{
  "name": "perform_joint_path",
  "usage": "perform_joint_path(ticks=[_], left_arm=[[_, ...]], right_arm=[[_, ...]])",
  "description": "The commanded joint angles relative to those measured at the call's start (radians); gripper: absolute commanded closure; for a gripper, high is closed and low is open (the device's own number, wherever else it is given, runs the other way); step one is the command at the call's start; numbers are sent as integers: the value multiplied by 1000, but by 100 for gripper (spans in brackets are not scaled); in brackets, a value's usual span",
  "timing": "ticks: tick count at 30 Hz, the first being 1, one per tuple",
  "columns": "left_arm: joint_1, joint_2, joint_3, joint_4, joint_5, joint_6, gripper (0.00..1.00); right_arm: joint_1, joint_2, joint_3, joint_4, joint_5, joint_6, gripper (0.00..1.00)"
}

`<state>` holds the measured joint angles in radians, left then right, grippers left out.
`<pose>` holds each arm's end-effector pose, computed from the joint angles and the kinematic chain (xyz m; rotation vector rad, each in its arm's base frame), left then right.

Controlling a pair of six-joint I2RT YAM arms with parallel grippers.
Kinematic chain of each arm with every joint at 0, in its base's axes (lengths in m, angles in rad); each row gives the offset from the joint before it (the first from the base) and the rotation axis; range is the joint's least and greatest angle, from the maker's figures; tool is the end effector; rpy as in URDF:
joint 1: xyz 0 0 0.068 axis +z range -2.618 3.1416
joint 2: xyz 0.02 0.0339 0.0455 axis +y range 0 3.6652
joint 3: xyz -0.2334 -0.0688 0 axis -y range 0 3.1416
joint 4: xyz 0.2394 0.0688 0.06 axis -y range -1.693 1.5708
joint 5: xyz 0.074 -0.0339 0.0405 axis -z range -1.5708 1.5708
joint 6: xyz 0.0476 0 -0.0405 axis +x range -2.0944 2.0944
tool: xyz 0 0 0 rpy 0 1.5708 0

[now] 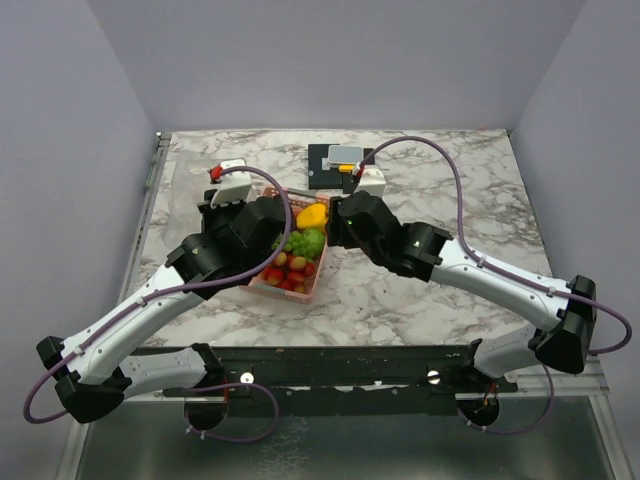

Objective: Place the food in the zip-top bag and seal the zipper
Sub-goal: Move the bin to the center of the board.

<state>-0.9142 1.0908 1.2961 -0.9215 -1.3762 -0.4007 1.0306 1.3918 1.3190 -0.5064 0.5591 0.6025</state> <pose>0.1573 -0.1276 0.3734 -0.1758 1.7266 0.6054 0.1848 0.2591 0.3230 -0.1247 2.0745 0.4058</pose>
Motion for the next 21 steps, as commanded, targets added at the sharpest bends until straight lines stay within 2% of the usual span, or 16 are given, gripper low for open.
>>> perform_joint_path(ticks=[1,5,12,21], left_arm=[[37,-46,-82,149,31,74,100],[76,-67,-156,211,47,77,100],[168,-158,-291,351,154,138,100],[188,-160,-328,394,243,131,100]], right_arm=[[-23,61,-29,51,-60,57,40],[-32,126,-29,54,-74,97,40],[-47,214,-28,42,-65,174,41],[-67,312,-22,46,-79,246,45]])
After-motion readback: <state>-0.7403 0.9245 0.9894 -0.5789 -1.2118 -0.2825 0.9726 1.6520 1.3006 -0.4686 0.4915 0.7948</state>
